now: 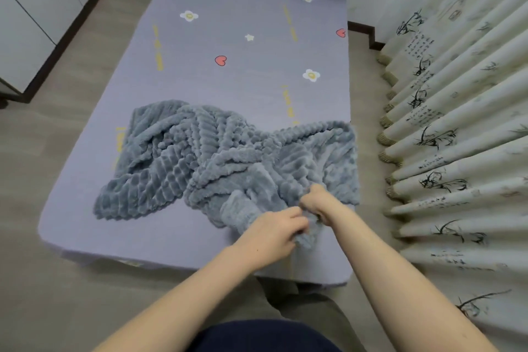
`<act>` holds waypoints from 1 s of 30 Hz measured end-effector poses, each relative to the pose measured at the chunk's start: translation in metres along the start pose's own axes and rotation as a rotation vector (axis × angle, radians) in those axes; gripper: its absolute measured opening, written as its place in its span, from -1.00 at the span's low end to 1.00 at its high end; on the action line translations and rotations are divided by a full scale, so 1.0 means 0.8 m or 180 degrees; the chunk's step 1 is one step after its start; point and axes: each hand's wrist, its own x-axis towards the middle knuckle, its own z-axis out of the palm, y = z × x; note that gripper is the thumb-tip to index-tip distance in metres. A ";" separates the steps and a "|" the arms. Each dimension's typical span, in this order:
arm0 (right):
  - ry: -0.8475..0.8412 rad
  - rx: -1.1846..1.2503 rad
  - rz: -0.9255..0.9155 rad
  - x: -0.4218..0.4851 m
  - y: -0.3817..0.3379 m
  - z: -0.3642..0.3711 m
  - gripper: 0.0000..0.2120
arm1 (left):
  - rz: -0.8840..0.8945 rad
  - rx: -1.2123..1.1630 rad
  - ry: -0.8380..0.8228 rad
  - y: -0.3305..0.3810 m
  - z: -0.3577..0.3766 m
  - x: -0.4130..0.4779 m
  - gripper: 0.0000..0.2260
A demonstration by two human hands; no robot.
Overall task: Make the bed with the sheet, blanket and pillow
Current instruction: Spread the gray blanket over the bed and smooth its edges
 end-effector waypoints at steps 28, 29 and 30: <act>-0.0059 0.0022 -0.1206 0.099 0.233 -0.266 -0.68 | -0.2951 -0.2319 0.1786 0.150 0.160 0.123 -0.67; 0.0287 -0.0947 -0.1559 0.104 0.230 -0.264 -0.50 | -0.2795 -0.2046 0.1739 0.165 0.149 0.119 -0.71; 0.0450 -0.1558 -0.2003 0.102 0.220 -0.260 -0.32 | -0.2684 -0.1674 0.1521 0.179 0.138 0.117 -0.80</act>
